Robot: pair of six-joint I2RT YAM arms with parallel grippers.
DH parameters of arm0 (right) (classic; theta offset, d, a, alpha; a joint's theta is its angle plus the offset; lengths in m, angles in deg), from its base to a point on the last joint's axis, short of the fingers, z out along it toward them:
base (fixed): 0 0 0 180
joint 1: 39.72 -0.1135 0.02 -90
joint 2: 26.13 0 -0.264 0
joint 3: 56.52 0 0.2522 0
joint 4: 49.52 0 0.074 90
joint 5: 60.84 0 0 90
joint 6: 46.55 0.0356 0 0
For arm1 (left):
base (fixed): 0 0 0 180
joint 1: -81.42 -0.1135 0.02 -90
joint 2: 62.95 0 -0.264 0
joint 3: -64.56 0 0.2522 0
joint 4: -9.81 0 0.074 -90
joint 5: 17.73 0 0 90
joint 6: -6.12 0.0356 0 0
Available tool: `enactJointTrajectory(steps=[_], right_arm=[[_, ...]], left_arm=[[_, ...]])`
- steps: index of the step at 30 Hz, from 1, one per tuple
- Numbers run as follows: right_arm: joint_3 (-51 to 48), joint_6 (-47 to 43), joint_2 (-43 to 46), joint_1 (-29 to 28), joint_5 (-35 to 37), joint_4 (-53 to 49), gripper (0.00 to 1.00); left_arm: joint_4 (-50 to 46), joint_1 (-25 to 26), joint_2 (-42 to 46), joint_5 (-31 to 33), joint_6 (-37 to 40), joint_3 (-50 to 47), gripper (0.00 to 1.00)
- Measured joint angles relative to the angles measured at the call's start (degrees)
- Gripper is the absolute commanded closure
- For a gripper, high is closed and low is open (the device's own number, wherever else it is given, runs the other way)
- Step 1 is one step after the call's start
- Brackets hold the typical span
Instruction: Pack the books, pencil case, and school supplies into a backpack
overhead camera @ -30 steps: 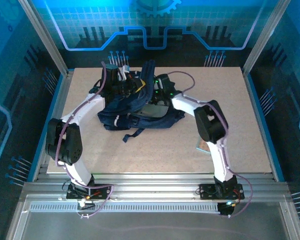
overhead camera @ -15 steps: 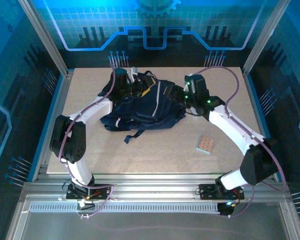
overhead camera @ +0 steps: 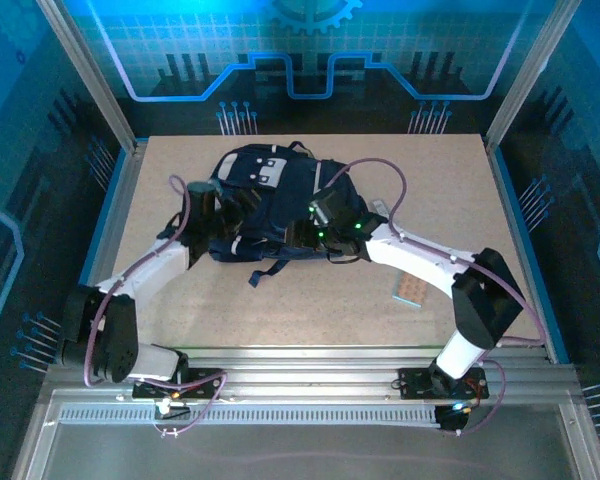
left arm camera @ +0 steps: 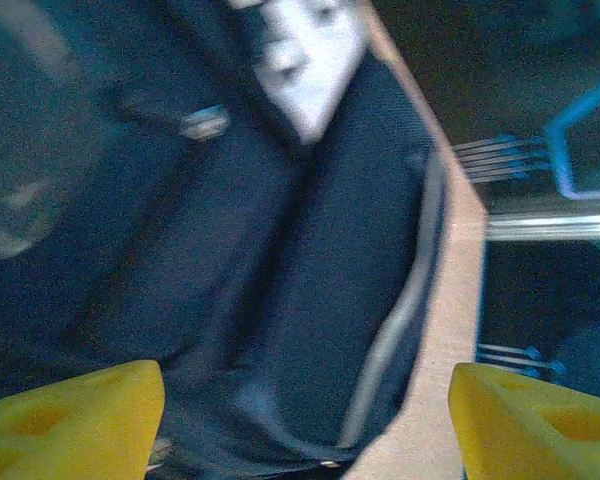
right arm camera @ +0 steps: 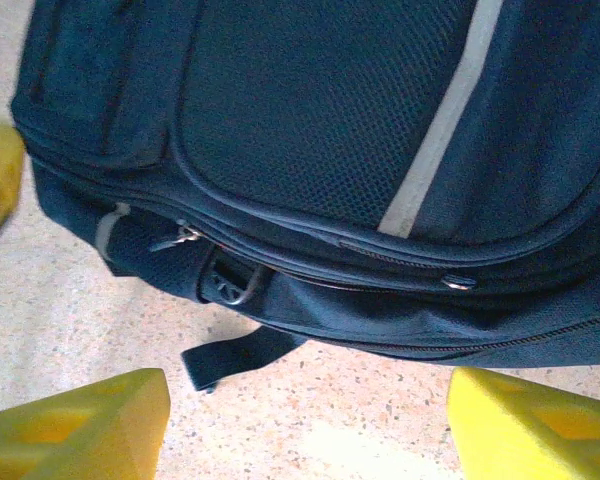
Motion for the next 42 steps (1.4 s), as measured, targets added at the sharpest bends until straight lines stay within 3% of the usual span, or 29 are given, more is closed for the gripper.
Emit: enactJointTrajectory(steps=[5, 10, 17, 32, 42], right_arm=[[0.4, 0.3, -0.9, 0.0, 0.9, 0.1, 0.25], [0.4, 0.3, -0.9, 0.0, 1.7, 0.2, 0.25], [-0.2, 0.3, -0.7, 0.0, 2.5, 0.5, 0.25], [-0.7, -0.2, -0.2, 0.0, 3.6, 0.3, 0.25], [-0.7, -0.4, -0.3, 0.0, 4.0, 0.2, 0.25]], left_arm=[[0.0, 0.0, 0.2, 6.3, -7.9, -8.6, 0.26], [2.8, 0.0, -3.8, 9.7, -12.4, -8.4, 0.28], [4.2, -1.2, -9.9, 10.6, -15.7, -2.7, 0.3], [2.6, -2.0, -7.2, 11.5, -16.7, 2.2, 0.3], [6.8, -2.3, -16.4, 11.1, -20.0, 3.2, 0.31]])
